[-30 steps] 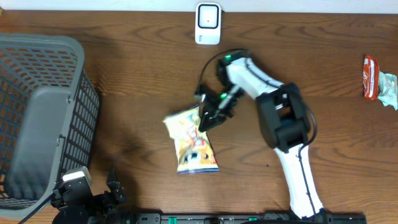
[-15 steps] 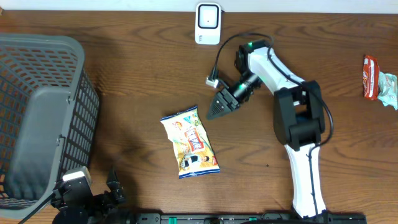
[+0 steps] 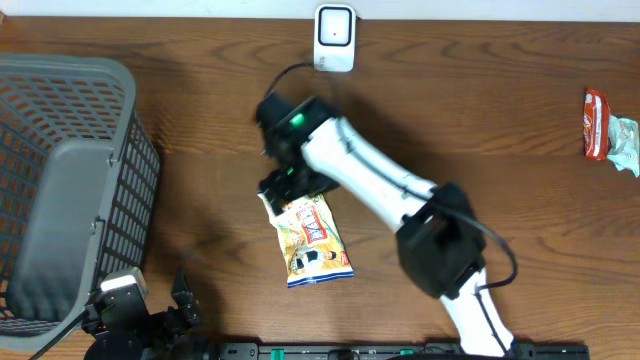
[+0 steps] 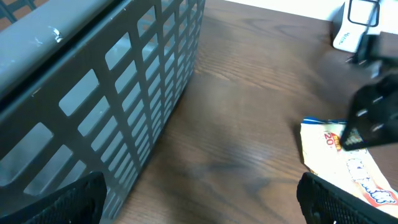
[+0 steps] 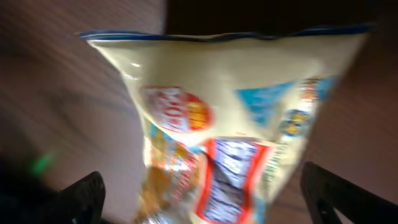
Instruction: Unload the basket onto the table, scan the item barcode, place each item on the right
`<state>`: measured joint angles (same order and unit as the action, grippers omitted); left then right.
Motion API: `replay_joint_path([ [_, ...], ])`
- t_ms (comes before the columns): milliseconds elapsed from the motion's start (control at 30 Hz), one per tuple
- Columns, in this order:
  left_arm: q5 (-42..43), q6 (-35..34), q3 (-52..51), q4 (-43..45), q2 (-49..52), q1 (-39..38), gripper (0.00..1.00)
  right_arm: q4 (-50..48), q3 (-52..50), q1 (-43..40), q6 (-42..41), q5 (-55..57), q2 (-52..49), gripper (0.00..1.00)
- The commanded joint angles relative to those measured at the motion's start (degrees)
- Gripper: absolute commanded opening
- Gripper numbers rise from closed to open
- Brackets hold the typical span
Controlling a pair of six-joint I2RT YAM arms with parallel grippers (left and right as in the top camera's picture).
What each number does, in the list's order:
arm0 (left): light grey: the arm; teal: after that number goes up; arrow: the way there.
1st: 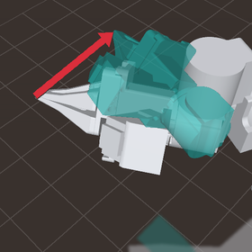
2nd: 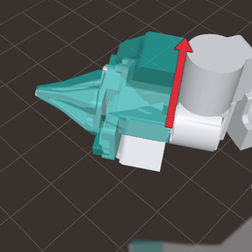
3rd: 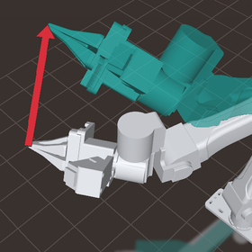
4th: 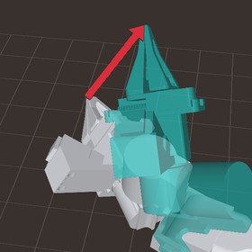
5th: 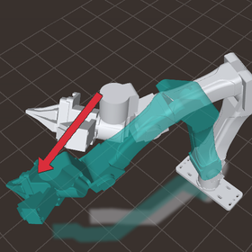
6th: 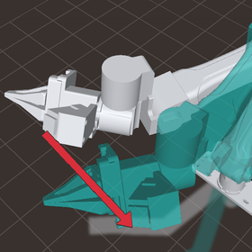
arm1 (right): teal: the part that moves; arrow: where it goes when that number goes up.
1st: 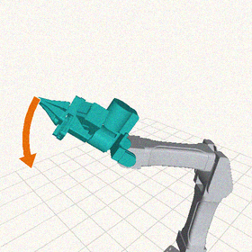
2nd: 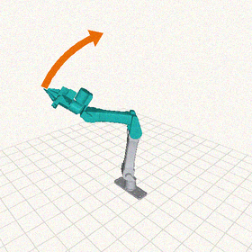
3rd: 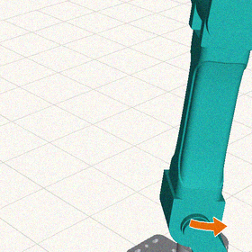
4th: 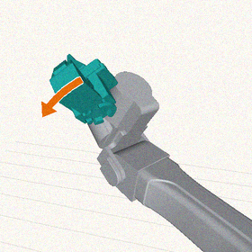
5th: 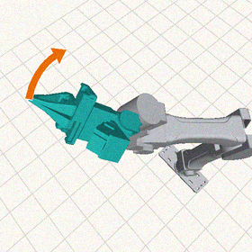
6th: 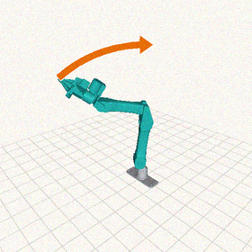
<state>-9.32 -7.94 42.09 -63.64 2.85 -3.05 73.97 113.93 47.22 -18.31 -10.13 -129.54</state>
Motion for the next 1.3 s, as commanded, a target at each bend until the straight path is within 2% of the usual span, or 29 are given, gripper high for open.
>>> replay_joint_path([
  [0,-0.15,-0.52,0.28,0.11,-0.22,0.2,0.98,-1.38,-0.44,5.46,-10.88,9.86,-2.93,0.99],
  [167,-0.15,-0.52,0.28,0.11,-0.22,0.2,0.98,-0.22,-0.48,10.25,-15.34,13.27,-6.69,0.99],
  [333,-0.15,-0.52,0.28,0.11,-0.22,0.2,0.98,2.34,-0.48,10.08,-19.32,15.43,-10.25,0.99],
  [467,-0.15,-0.52,0.28,0.11,-0.22,0.2,0.98,7.61,-0.46,9.05,-26.12,23.65,-10.32,0.99],
  [733,-0.15,-0.52,0.28,0.11,-0.22,0.2,0.98,13.77,0.2,8.57,-27.32,26.14,-8.59,0.99],
  [933,-0.15,-0.52,0.28,0.11,-0.22,0.2,0.98,11.08,-1.27,8.39,-27.19,25.97,-8.48,0.99],
  [1033,-0.15,-0.52,0.28,0.11,-0.22,0.2,0.98,7.48,-7.21,6.99,-26.1,21.57,-8.5,0.99],
  [1167,-0.15,-0.52,0.28,0.11,-0.22,0.2,0.98,2.16,-17.22,3.02,-18.6,11.37,-8.5,0.99],
  [1200,-0.15,-0.52,0.28,0.11,-0.22,0.2,0.98,1.01,-19.34,1.92,-15.54,7.93,-8.5,0.95],
  [1267,-0.15,-0.52,0.28,0.11,-0.22,0.2,0.98,-1.44,-22.1,0.7,-9.57,1.75,-8.5,0.73],
])
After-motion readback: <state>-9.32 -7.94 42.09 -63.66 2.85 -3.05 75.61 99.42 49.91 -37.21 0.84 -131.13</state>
